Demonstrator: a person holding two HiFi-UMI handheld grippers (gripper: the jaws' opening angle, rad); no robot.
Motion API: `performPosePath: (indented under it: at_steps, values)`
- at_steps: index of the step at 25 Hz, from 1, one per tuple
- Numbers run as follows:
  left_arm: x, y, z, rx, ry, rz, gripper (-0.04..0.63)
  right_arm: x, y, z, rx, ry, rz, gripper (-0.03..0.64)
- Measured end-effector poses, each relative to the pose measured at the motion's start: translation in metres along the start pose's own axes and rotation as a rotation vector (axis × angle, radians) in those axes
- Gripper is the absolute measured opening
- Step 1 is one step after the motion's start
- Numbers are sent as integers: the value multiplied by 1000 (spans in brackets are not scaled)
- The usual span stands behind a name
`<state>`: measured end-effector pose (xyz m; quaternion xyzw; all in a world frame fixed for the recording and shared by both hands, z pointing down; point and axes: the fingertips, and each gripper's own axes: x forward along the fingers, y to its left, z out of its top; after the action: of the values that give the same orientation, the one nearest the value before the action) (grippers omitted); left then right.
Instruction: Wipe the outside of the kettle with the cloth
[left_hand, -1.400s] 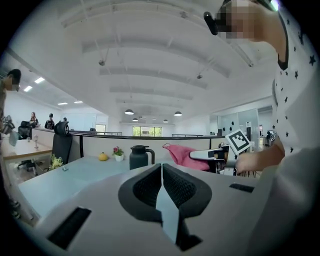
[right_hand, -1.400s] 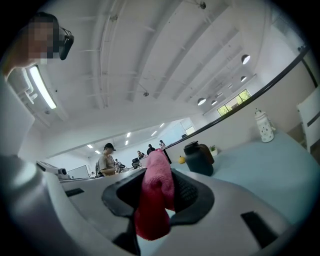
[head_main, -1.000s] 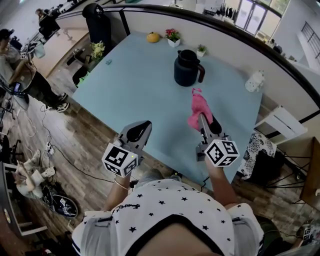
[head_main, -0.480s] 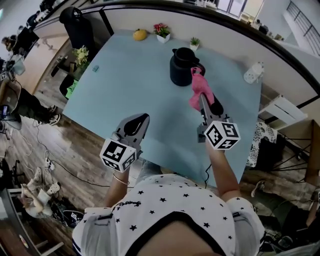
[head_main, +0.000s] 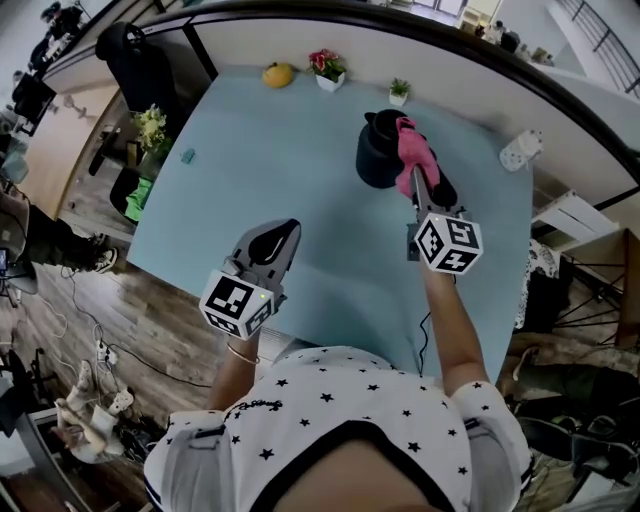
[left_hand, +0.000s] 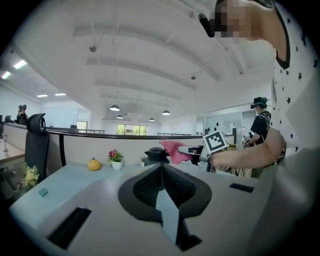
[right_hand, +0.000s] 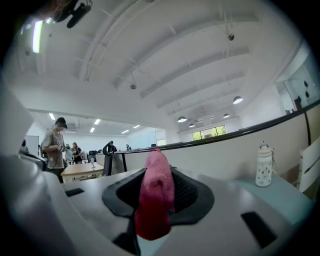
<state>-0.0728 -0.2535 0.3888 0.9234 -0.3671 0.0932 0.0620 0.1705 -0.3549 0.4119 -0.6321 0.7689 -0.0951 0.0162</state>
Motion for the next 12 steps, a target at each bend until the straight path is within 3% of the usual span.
performPosePath:
  at_steps: [4, 12]
  values:
    - [7, 25, -6, -22, 15, -17, 34, 28, 0, -13, -126, 52, -41, 133]
    - [18, 45, -10, -24, 39, -42, 34, 48, -11, -38, -169, 131, -101, 133]
